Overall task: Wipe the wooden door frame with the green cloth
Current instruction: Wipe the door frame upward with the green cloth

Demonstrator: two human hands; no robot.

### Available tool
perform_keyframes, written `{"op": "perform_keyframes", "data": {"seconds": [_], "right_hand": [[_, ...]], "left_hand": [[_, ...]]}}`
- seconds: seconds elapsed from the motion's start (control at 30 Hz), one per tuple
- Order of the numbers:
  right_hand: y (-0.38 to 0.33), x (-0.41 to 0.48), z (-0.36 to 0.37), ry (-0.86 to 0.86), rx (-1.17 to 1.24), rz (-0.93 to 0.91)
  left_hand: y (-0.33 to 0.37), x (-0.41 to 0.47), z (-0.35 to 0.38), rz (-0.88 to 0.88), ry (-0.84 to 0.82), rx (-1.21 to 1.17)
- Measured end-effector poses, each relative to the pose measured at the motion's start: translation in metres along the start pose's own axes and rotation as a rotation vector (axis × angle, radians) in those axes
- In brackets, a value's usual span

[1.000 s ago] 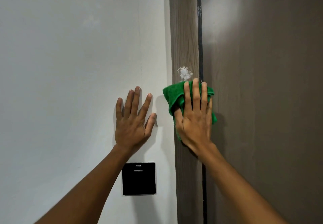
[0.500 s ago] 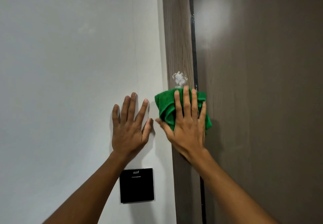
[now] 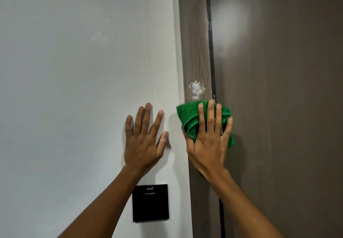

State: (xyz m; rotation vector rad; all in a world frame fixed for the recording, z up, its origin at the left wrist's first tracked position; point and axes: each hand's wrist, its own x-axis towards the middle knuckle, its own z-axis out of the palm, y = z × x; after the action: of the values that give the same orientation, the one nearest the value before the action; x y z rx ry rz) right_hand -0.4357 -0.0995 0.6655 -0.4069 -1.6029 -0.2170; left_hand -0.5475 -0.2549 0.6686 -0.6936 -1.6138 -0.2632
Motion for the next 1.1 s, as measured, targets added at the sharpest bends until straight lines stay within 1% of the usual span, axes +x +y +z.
{"op": "perform_keyframes", "data": {"seconds": [0.07,0.13,0.27,0.3,0.33,0.43,0.53,0.6,0.63,0.7,0.77,0.83,0.9,0.97,1.03,1.1], "right_hand": [[-0.007,0.025,-0.001,0.012,0.021,0.054],[-0.011,0.034,-0.002,0.014,0.029,0.052],[-0.001,0.012,-0.004,-0.015,0.045,-0.115],[0.005,0.000,-0.006,-0.024,0.056,-0.128],[0.009,-0.010,-0.007,-0.030,0.072,-0.114],[0.014,-0.015,-0.010,-0.022,0.113,0.016],[0.006,0.028,-0.012,-0.012,0.138,0.100],[-0.002,0.067,-0.014,0.003,0.152,0.106],[-0.006,0.082,-0.014,0.005,0.134,0.079],[-0.012,0.090,-0.011,-0.009,0.085,-0.041],[-0.008,0.071,-0.009,-0.040,0.057,-0.198],[0.005,0.040,-0.011,-0.060,0.048,-0.269],[0.014,0.018,-0.011,-0.071,0.073,-0.180],[0.013,0.025,-0.014,-0.058,0.094,-0.054],[0.004,0.051,-0.016,-0.051,0.111,0.037],[-0.006,0.092,-0.018,-0.020,0.154,0.116]], "left_hand": [[0.001,0.001,0.000,-0.005,-0.002,0.006],[0.001,0.001,0.000,-0.002,-0.003,0.009],[0.001,0.001,0.000,-0.002,-0.020,0.013],[0.001,0.001,-0.002,0.001,-0.026,0.009],[0.001,0.001,-0.002,0.003,-0.031,0.006],[0.000,0.001,-0.002,0.005,-0.030,0.020],[0.000,0.000,0.000,-0.003,-0.025,0.012],[0.000,-0.001,0.002,-0.003,-0.021,0.008],[0.000,-0.001,0.002,0.002,-0.022,0.009],[0.000,0.000,0.001,0.007,-0.024,0.014],[0.001,0.001,-0.002,0.006,-0.038,0.020],[0.002,0.002,-0.006,0.008,-0.042,0.007],[-0.002,0.008,-0.009,0.011,-0.045,-0.014],[-0.009,0.031,-0.015,0.031,-0.031,-0.019],[-0.015,0.059,-0.019,0.032,-0.024,-0.022],[-0.019,0.082,-0.019,-0.022,-0.002,-0.026]]}}
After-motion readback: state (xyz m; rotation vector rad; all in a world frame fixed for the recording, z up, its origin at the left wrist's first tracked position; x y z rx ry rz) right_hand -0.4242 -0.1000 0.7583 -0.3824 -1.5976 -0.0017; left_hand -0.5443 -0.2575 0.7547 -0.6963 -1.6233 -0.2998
